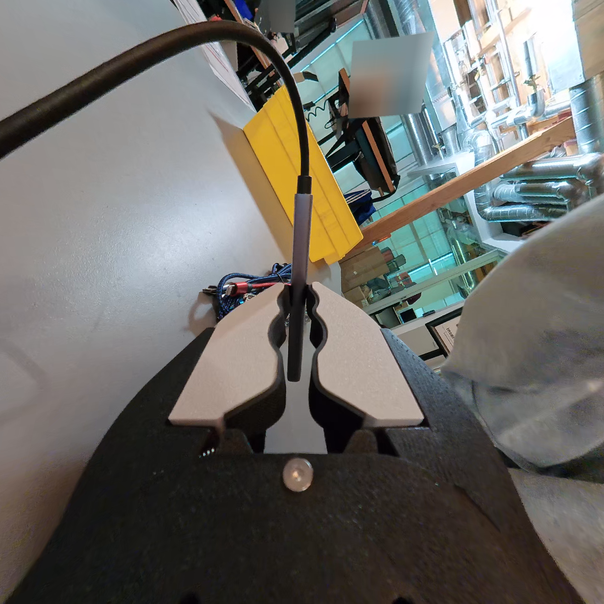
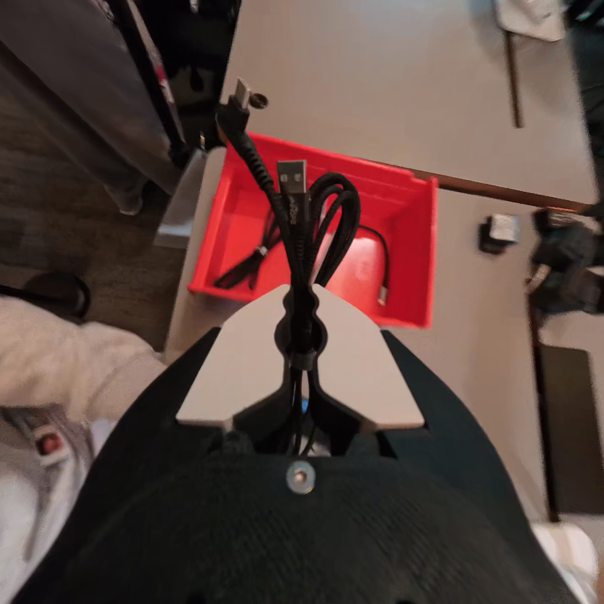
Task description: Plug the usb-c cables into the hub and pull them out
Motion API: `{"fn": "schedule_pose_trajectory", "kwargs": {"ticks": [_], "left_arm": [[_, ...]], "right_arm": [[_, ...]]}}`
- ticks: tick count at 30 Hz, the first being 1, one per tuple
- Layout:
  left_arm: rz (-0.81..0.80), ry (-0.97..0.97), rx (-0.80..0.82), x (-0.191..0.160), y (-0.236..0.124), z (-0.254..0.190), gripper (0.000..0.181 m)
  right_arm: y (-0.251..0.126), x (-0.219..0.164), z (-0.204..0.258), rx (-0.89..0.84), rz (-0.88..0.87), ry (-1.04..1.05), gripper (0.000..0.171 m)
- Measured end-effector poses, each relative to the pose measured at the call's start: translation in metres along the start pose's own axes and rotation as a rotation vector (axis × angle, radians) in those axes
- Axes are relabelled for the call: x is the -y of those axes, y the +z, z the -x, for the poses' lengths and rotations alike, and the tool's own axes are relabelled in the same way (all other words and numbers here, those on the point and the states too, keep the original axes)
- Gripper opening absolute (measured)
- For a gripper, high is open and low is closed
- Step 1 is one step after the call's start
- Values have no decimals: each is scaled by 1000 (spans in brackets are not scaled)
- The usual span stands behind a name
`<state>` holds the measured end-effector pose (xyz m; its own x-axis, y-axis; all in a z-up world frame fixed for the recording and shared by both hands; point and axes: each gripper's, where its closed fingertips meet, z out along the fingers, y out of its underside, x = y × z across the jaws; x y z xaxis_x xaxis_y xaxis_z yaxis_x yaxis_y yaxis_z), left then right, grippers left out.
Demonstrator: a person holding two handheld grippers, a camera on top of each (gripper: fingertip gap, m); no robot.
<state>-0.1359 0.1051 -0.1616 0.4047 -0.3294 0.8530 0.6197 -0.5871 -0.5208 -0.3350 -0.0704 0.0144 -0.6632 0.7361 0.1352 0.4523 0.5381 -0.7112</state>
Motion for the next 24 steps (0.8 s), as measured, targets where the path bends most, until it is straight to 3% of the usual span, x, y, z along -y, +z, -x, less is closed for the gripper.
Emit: {"fn": "schedule_pose_trajectory", "kwargs": {"ticks": [3,8,11,13,19,24], "left_arm": [[-2,2,9,0,0,1,7],[-3,-3,20,0,1,2,7],[-3,-9,19,0,1,2,7],[-4,-12,20,-1,1,2,7],[2,-7,30,-3,2,3,7],[0,-17,25,-3,2,2,7]], "right_arm": [[-62,-61,-32,-213,40,-29,7],[-150,-211,-58,-515,260,111,7],[-184,-300,-56,-658,458,43,8],[-187,-339,-43,-675,488,-60,7],[-184,-402,-12,-652,451,-93,8],[-199,-408,-10,-808,308,150,50]]}}
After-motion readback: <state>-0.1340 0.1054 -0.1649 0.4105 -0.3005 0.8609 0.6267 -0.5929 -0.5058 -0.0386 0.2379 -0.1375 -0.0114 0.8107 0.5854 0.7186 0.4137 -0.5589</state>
